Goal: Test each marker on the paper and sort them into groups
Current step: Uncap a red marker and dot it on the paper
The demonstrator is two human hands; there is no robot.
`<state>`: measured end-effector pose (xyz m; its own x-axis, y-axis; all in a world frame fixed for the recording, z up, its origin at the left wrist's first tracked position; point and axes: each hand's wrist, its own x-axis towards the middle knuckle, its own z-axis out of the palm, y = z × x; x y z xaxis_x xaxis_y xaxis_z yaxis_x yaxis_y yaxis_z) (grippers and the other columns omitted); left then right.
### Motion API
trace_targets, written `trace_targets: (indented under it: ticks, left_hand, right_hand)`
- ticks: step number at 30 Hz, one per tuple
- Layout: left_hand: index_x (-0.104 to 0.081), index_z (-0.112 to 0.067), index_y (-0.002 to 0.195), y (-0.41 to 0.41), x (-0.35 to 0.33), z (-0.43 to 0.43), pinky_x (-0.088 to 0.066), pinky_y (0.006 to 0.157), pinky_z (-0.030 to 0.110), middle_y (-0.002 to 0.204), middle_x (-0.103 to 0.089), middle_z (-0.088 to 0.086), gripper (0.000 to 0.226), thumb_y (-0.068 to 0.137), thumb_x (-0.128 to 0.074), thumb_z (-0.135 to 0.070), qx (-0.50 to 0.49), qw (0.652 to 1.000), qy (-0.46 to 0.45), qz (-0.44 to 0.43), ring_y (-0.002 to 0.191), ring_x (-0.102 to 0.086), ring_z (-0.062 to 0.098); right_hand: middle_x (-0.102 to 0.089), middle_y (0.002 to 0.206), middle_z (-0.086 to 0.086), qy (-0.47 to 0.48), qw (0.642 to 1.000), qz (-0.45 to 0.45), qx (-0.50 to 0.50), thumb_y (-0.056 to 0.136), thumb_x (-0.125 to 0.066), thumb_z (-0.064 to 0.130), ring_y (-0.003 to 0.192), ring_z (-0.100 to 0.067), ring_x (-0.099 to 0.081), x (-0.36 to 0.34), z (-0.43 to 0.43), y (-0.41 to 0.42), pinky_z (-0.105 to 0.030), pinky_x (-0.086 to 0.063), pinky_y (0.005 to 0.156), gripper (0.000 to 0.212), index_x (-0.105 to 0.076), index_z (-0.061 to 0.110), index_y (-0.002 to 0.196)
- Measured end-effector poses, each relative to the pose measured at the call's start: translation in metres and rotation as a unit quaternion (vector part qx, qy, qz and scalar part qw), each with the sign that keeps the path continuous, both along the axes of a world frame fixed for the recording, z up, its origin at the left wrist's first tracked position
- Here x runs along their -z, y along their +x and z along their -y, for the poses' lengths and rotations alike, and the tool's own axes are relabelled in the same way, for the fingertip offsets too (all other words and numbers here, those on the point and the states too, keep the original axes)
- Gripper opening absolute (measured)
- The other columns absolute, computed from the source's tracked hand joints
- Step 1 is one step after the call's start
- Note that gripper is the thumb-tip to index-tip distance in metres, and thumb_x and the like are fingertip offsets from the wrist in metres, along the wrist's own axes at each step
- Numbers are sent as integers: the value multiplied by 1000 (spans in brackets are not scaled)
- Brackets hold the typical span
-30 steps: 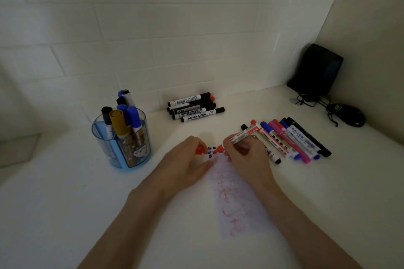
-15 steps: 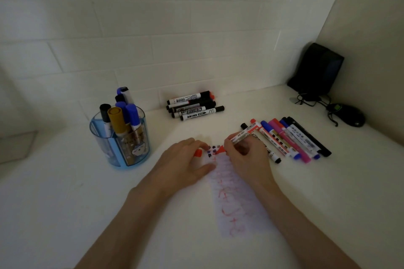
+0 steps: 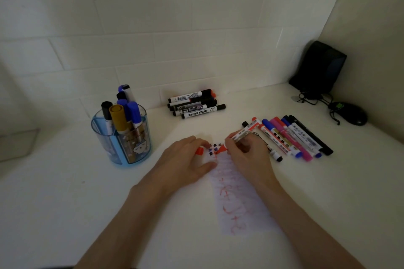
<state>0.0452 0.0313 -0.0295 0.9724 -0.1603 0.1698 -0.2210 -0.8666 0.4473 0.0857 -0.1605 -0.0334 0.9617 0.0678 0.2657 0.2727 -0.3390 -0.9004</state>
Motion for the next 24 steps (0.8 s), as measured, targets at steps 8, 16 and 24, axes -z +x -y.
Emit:
trace_targets:
  ticks: [8, 16, 24]
  left_hand:
    - [-50, -37, 131, -1, -2, 0, -48, 90, 28, 114, -54, -17, 52, 88, -59, -65, 3, 1000, -9, -9, 106, -54, 7]
    - [-50, -23, 127, -10, -6, -6, -46, 81, 19, 110, -58, -9, 23, 108, -38, -28, 31, 983, -182, 0, 97, -57, 2]
    - [-52, -41, 105, -4, -4, -7, -56, 75, 25, 99, -70, -22, 23, 95, -67, -27, -7, 971, -239, -4, 83, -67, 4]
  right_hand:
    - [-71, 70, -5, 38, 997, -58, 18, 94, -68, 19, 57, -10, -61, 0, 3, 4, -20, -48, 52, 13, -73, 16, 83]
    - [-71, 72, -7, 250, 959, -131, -8, 98, -68, 12, 64, -14, -64, -19, 15, 9, -21, -53, 58, 11, -75, 4, 100]
    - [-77, 81, -10, 212, 973, -76, -58, 98, -70, 13, 71, -20, -73, -26, 9, -2, -25, -59, 67, 6, -76, 13, 98]
